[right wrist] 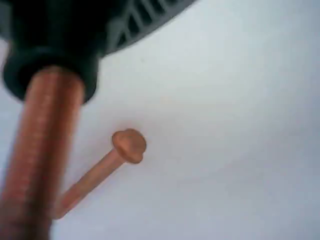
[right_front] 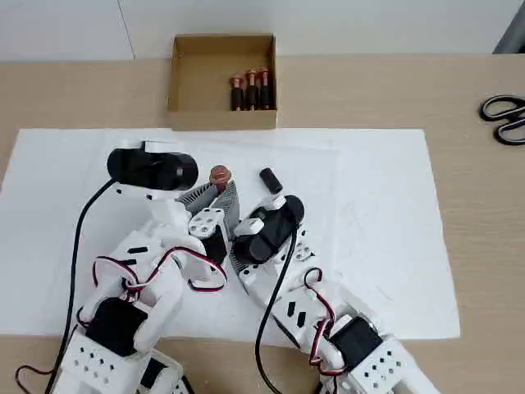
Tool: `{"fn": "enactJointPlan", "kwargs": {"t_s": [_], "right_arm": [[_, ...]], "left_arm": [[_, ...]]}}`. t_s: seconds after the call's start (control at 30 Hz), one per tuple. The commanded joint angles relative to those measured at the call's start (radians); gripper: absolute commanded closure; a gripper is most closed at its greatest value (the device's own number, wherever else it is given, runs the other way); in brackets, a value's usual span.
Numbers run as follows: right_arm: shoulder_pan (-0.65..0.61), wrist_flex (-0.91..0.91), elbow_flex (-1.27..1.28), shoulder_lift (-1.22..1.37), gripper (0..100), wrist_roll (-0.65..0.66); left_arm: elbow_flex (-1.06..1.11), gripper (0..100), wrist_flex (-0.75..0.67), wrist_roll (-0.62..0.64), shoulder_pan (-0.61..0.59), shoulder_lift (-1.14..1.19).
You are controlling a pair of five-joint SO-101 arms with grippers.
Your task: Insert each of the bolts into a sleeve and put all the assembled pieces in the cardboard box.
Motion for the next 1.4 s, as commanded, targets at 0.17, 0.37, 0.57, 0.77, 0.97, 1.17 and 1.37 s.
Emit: {"fn": "enactJointPlan", "kwargs": {"t_s": [0.17, 0.37, 0.57, 0.77, 0.97, 1.17, 1.37], "right_arm": [[-0.002, -0.027, -0.015, -0.022, 99.5, -0.012], [-0.002, -0.027, -0.015, -0.022, 99.5, -0.012], [-0.001, -0.027, -0.015, -0.022, 99.5, -0.011], [-0.001, -0.027, -0.015, -0.022, 99.5, -0.011], [-0.001, -0.027, -0.015, -0.022, 99.5, -0.011], [-0.001, -0.027, -0.015, -0.022, 99.5, -0.011], [-0.001, -0.027, -0.015, -0.022, 99.5, -0.011]], "left_arm": [[0.027, 99, 0.003, 0.006, 0.003, -0.021], [0.035, 99, 0.003, 0.005, 0.003, -0.021], [0.074, 99, 0.018, 0.003, 0.003, -0.021], [0.076, 99, 0.087, 0.003, 0.003, -0.021], [0.077, 99, 0.11, 0.002, 0.003, -0.021], [0.124, 99, 0.112, 0.002, 0.005, -0.021], [0.14, 99, 0.114, 0.002, 0.005, -0.021]]}}
